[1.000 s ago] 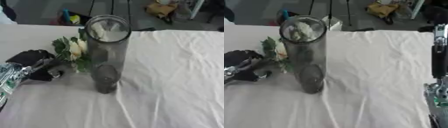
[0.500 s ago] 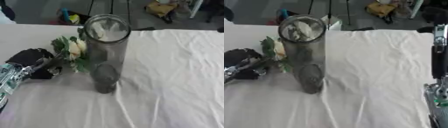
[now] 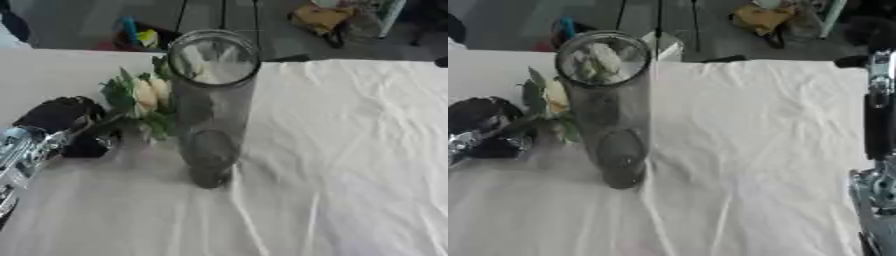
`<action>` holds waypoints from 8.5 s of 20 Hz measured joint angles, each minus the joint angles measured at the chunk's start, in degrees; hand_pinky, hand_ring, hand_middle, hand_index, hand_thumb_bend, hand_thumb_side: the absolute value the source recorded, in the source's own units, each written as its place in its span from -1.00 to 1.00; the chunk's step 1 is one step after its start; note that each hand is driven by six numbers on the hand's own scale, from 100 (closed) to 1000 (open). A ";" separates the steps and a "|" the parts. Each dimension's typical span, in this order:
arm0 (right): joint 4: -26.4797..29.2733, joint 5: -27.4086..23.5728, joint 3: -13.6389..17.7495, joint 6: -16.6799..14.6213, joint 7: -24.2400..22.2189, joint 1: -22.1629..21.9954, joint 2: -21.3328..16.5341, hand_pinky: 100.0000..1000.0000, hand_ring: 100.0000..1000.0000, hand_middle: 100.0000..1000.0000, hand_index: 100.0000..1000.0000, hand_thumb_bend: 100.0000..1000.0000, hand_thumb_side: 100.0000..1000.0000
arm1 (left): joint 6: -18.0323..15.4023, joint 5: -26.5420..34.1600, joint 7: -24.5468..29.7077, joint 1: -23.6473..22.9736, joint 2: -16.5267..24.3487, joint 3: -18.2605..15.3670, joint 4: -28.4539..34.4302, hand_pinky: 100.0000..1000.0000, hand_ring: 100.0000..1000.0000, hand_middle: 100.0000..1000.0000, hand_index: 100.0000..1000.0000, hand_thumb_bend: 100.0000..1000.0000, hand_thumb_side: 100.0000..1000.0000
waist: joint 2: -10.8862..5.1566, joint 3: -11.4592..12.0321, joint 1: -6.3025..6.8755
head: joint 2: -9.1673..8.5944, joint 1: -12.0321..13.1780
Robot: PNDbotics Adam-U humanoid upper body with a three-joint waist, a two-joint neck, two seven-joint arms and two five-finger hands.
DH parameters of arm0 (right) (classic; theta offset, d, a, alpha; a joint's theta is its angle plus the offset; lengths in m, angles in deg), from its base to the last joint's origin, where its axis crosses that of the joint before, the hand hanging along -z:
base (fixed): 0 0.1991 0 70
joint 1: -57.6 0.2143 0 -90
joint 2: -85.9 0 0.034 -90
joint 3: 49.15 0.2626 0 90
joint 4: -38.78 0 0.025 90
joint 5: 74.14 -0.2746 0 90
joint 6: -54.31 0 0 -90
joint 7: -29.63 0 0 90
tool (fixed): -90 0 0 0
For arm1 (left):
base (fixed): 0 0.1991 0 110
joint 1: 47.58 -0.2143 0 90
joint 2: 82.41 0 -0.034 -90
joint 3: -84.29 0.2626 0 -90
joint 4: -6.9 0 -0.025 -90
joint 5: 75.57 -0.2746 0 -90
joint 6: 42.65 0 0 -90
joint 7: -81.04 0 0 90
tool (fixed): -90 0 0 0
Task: Arrange flowers into the vase.
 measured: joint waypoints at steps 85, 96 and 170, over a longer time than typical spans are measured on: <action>0.00 -1.49 0.01 -0.14 -1.39 -1.00 0.69 0.09 0.47 0.19 0.48 -1.00 1.00 | 13.50 -7.93 6.82 0.27 -1.44 -1.04 0.97 -0.36 0.16 0.38 0.66 -0.67 0.70 | 0.46 0.45 0.00 | -0.58 0.21; 0.00 -1.68 0.03 -0.34 -1.45 -1.00 0.70 0.09 0.48 0.18 0.48 -1.00 1.00 | 15.14 -9.35 8.57 0.92 -1.44 -1.25 0.11 -0.52 -0.05 0.08 0.30 -0.81 0.81 | 0.46 0.33 0.00 | -1.07 0.24; 0.00 -2.28 0.37 -0.62 -1.20 -1.58 1.02 0.10 0.48 0.18 0.48 -1.00 1.00 | 22.54 24.10 -37.72 8.09 -0.94 -8.48 18.71 -1.00 -1.00 -1.00 -0.99 -1.00 0.32 | 0.49 -0.36 0.67 | -0.54 0.45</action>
